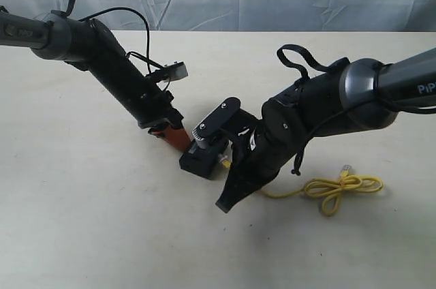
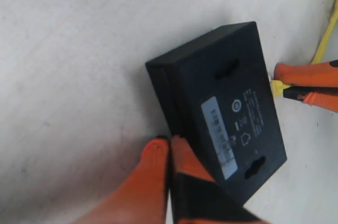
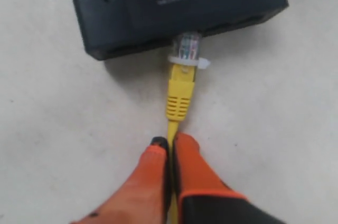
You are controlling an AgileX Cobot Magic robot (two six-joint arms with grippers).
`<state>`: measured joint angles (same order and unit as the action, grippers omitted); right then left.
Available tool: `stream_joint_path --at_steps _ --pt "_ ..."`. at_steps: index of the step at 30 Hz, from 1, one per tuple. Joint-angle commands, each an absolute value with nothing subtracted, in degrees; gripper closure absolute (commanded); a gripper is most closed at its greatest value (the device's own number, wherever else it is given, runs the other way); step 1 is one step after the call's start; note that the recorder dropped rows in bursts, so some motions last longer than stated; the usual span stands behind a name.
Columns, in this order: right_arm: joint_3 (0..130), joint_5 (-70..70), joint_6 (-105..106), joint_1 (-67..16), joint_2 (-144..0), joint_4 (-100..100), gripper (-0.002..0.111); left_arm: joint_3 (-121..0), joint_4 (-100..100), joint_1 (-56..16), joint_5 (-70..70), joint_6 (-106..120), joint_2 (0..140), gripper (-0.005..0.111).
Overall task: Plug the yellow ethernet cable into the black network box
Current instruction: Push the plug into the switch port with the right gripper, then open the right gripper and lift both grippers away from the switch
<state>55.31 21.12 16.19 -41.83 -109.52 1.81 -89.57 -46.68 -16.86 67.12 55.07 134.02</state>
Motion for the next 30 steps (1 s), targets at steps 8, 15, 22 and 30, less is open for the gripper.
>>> stream_joint_path --at_steps 8,15,22,30 --pt "55.13 21.34 21.06 -41.74 -109.55 0.90 0.109 -89.42 -43.63 -17.15 65.88 57.15 134.93 0.107" --pt "55.13 15.95 20.91 -41.74 -109.55 4.53 0.109 -89.42 -43.86 -17.15 66.36 57.55 134.93 0.107" --pt "55.13 13.95 19.85 -41.74 -109.55 8.46 0.108 -89.42 -44.07 -17.15 66.50 57.40 134.49 0.107" --pt "55.13 19.56 5.85 -37.57 -103.75 11.18 0.066 -89.32 -26.32 -12.47 57.54 33.60 122.56 0.107"
